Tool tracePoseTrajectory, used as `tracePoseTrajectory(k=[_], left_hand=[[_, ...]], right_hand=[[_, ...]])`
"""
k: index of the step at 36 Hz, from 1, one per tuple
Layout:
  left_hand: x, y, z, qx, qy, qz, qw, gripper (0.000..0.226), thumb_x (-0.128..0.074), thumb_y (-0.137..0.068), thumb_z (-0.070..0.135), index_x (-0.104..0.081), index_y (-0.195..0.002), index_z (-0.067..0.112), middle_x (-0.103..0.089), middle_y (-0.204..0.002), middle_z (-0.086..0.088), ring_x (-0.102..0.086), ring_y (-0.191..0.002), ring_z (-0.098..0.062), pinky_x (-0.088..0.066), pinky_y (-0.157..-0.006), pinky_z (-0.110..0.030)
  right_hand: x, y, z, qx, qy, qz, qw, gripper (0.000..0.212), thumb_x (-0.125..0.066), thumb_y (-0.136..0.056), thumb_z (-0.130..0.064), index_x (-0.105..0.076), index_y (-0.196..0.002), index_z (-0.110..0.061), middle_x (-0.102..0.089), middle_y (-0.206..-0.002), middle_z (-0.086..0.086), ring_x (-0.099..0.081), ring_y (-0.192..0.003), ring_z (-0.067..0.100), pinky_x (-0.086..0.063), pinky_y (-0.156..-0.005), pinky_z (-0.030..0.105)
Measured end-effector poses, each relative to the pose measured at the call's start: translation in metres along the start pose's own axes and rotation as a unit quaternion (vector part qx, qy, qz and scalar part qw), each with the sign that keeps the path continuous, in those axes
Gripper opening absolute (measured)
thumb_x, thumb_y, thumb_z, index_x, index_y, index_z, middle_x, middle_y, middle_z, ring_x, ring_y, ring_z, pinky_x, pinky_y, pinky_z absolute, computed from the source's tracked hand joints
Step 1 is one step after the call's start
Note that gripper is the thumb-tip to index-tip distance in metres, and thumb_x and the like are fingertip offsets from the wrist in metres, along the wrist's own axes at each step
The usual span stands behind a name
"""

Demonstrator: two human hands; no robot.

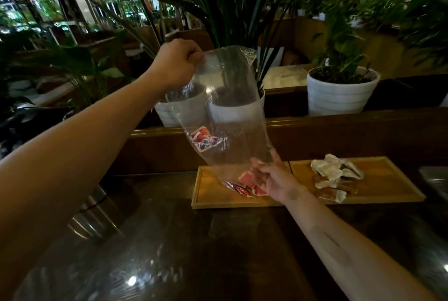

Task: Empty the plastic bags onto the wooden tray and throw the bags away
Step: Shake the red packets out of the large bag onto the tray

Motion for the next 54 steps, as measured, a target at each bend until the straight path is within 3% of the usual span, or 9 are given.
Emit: tracePoseTrajectory(k=[3,10,15,21,32,36,44,49,54], left_hand=[[0.002,-0.002,0.003,-0.007,-0.021,-0.002,1.0,0.029,-0.041,-0.101,0.015,-0.067,-0.106,0.005,-0.067,-0.108,-0.012,-0.055,-0.088,-0.017,-0.037,-0.074,-0.026],[0.012,-0.001,0.014,-0.052,-0.051,0.041,0.997,0.029,-0.042,-0.1,0.014,-0.068,-0.109,0.003,-0.069,-0.108,-0.014,-0.062,-0.096,-0.025,-0.037,-0.078,-0.025],[0.014,-0.004,0.015,-0.075,-0.076,0.062,0.992,0.029,-0.043,-0.1,0.016,-0.068,-0.108,0.004,-0.066,-0.111,-0.015,-0.061,-0.102,-0.029,-0.043,-0.083,-0.033],[0.015,-0.008,0.008,-0.081,-0.104,0.079,0.988,0.028,-0.043,-0.1,0.021,-0.066,-0.107,0.008,-0.061,-0.11,-0.016,-0.058,-0.1,-0.031,-0.041,-0.082,-0.033],[0.027,-0.002,0.024,-0.1,0.001,0.113,0.989,0.026,-0.043,-0.1,0.021,-0.066,-0.101,0.009,-0.056,-0.094,-0.001,-0.05,-0.081,-0.009,-0.035,-0.064,-0.013],[-0.029,0.008,0.026,-0.128,-0.058,-0.016,0.99,0.024,-0.044,-0.1,0.021,-0.067,-0.101,0.013,-0.053,-0.103,0.0,-0.053,-0.091,-0.015,-0.037,-0.079,-0.024],[-0.011,-0.001,0.012,-0.093,-0.027,0.054,0.994,0.028,-0.044,-0.1,0.022,-0.069,-0.104,0.011,-0.062,-0.111,-0.008,-0.052,-0.091,-0.012,-0.034,-0.078,-0.023],[-0.003,0.0,0.007,-0.075,-0.021,0.068,0.995,0.027,-0.045,-0.1,0.023,-0.068,-0.106,0.01,-0.059,-0.11,-0.01,-0.05,-0.092,-0.016,-0.034,-0.079,-0.025],[0.018,0.007,-0.002,-0.068,-0.014,0.091,0.993,0.027,-0.045,-0.099,0.019,-0.067,-0.106,0.005,-0.061,-0.105,-0.012,-0.054,-0.093,-0.022,-0.033,-0.077,-0.024]], right_hand=[[-0.003,-0.004,0.001,-0.003,0.006,0.011,1.0,0.085,-0.055,-0.087,0.009,-0.026,-0.148,-0.043,-0.062,-0.125,0.011,-0.065,-0.089,0.02,-0.052,-0.07,0.035],[-0.013,-0.009,0.012,-0.008,-0.016,0.005,1.0,0.089,-0.055,-0.087,0.009,-0.02,-0.149,-0.044,-0.063,-0.127,0.013,-0.065,-0.091,0.021,-0.045,-0.102,0.05],[-0.019,-0.016,0.018,0.001,-0.056,0.017,0.998,0.091,-0.055,-0.087,0.01,-0.019,-0.148,-0.048,-0.061,-0.13,0.013,-0.066,-0.084,0.019,-0.055,-0.074,0.037],[-0.025,-0.02,0.019,0.014,-0.09,0.007,0.996,0.092,-0.052,-0.088,0.012,-0.018,-0.148,-0.05,-0.055,-0.136,0.015,-0.065,-0.081,0.018,-0.057,-0.062,0.03],[-0.018,-0.012,0.006,0.088,-0.097,-0.031,0.991,0.092,-0.052,-0.087,0.012,-0.022,-0.146,-0.053,-0.054,-0.139,0.01,-0.065,-0.085,0.016,-0.054,-0.073,0.031],[-0.016,-0.008,0.011,0.089,-0.057,-0.026,0.994,0.095,-0.05,-0.087,0.013,-0.018,-0.146,-0.055,-0.046,-0.147,0.006,-0.063,-0.093,0.018,-0.053,-0.072,0.031],[-0.014,-0.001,0.007,0.084,-0.074,-0.033,0.993,0.095,-0.048,-0.089,0.013,-0.016,-0.146,-0.055,-0.039,-0.152,0.01,-0.065,-0.098,0.019,-0.058,-0.073,0.033],[-0.02,0.001,-0.002,0.093,-0.061,-0.049,0.993,0.094,-0.048,-0.09,0.012,-0.018,-0.144,-0.058,-0.043,-0.148,0.011,-0.067,-0.074,0.014,-0.056,-0.089,0.046],[-0.02,0.004,-0.018,0.118,-0.03,-0.025,0.992,0.084,-0.055,-0.088,0.008,-0.031,-0.143,-0.05,-0.058,-0.133,0.009,-0.066,-0.085,0.022,-0.058,-0.077,0.041]])
Point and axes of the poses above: each hand's wrist, its own y-axis away from the middle knuckle, its own x-axis out of the back of the hand, z = x × y, the point moved 10 cm from there along -y, towards the middle knuckle
